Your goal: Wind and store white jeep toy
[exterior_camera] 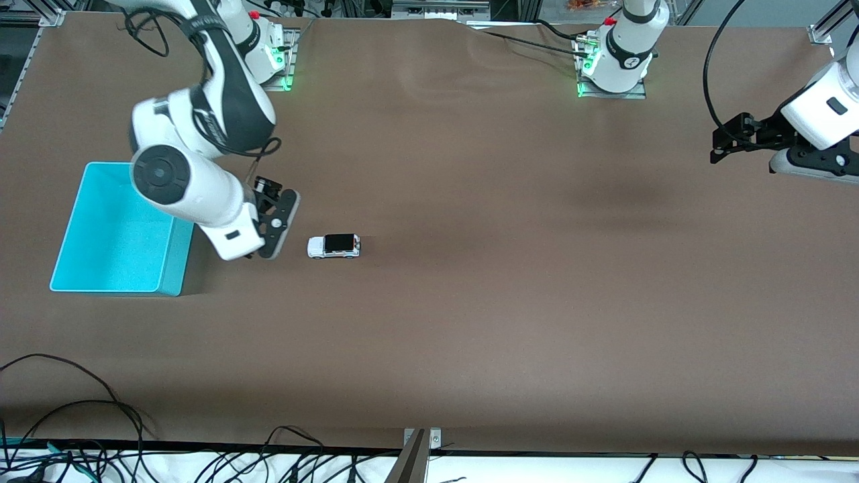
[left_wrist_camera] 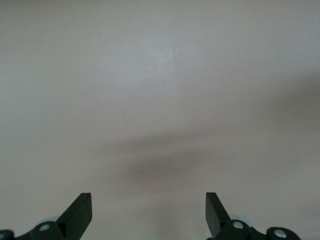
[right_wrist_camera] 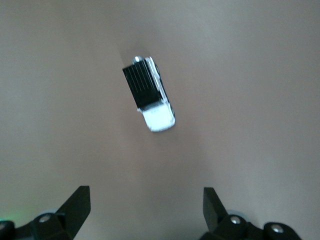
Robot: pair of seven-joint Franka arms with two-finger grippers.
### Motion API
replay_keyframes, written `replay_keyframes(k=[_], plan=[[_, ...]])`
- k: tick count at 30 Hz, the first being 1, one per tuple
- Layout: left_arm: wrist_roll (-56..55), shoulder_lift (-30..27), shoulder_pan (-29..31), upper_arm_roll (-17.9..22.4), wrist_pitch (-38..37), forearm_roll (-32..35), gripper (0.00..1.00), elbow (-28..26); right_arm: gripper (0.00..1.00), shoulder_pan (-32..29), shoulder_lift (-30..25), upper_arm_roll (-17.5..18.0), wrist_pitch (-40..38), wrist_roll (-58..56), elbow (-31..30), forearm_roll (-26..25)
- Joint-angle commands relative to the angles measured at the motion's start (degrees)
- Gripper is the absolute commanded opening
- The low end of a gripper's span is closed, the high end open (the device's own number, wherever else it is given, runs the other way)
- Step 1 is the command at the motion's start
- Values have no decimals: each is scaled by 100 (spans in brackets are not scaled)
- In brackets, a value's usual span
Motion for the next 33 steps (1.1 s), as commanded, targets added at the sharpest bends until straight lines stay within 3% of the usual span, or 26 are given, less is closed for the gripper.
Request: replay_keyframes(k=[1,10,15,20,33], plan=[[-243,162,58,7,-126,-173,100,223,100,22,64,142,673,-858,-343,89],[-269,206,84,7,-126,-103,100,258,100,31,186,441,2157,-1543,-1196,63],[-278,206,137,7,-126,-103,100,267,100,40,459,512,2721,-2116,-1355,72],[-278,206,128,-2,-91,-102,100,328,100,31,879,512,2853,-2108,-1329,81],[-287,215,163,7,-100,-94,100,337,100,66,977,521,2854,-2037,-1328,81]])
